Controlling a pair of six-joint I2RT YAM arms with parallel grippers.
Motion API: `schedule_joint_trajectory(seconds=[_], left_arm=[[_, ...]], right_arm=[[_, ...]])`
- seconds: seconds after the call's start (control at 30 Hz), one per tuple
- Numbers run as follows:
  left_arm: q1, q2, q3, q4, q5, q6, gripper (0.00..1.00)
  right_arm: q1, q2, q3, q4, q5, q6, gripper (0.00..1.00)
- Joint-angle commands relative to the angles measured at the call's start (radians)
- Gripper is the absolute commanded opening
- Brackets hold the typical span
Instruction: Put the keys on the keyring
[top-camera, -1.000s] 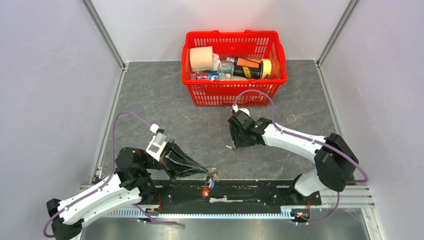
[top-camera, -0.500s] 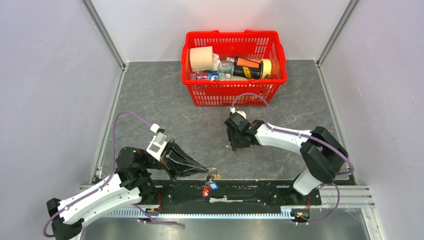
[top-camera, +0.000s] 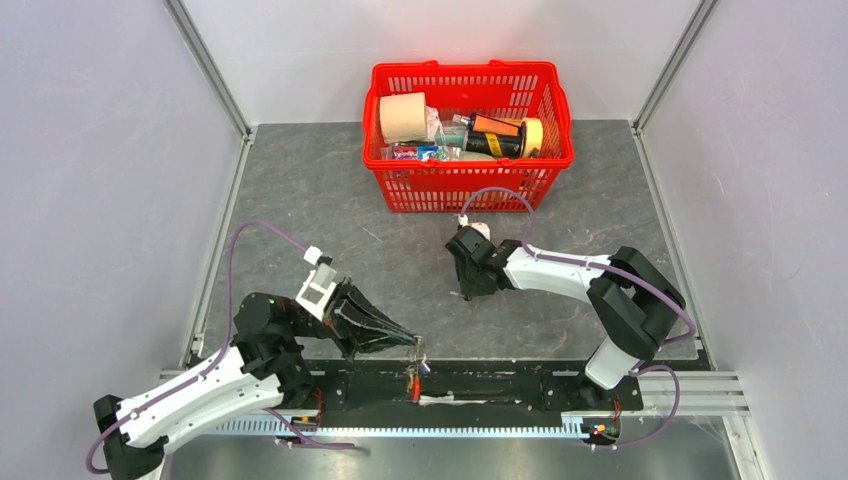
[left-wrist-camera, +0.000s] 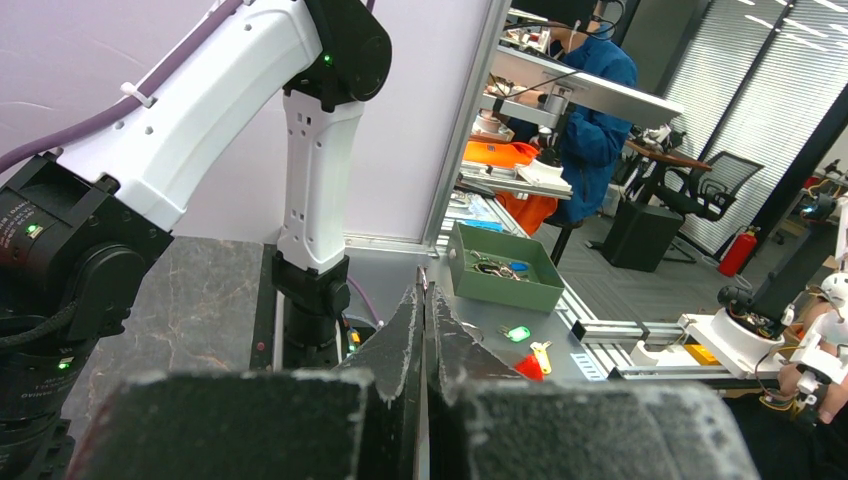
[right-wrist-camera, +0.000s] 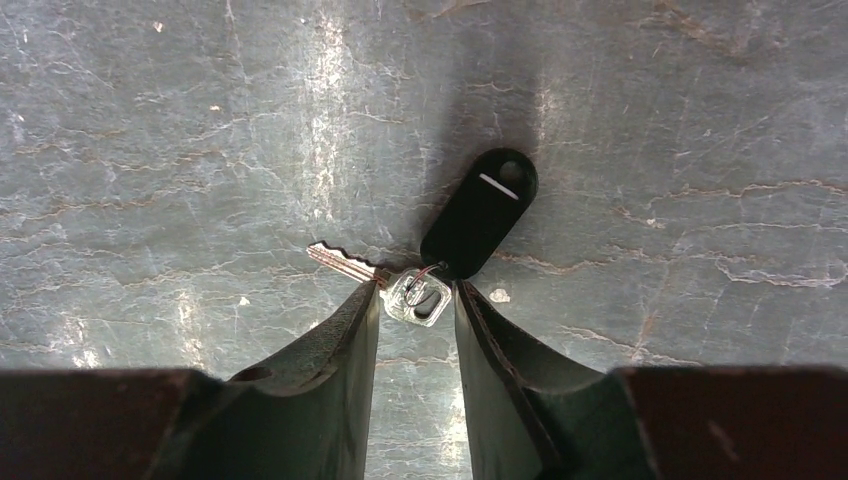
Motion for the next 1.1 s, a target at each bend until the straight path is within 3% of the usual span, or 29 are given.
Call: schedule_joint_trajectory(seconds=[0.0, 0.47, 0.87, 1.07], left_arm=[[0.002, 0.002, 0.012, 0.058, -0.010, 0.029, 0.02], [0.002, 0.007, 0.014, 0.060, -0.007, 0.027, 0.02], [0.002, 0.004, 0.019, 0.058, -0.005, 0.025, 0.02], [0.002, 0.003, 0.023, 0.059, -0.007, 0.022, 0.02]], right_arm=[[-0.001, -0.014, 0.037, 0.006, 0.051, -0.001, 0.40], [0.007, 0.004, 0.056, -0.001, 0.074, -0.014, 0.27], [0.018, 0.021, 0.060, -0.024, 0.114, -0.035, 0.01], [0.028, -0.018, 0.057, -0.029, 0.132, -0.048, 0.00]])
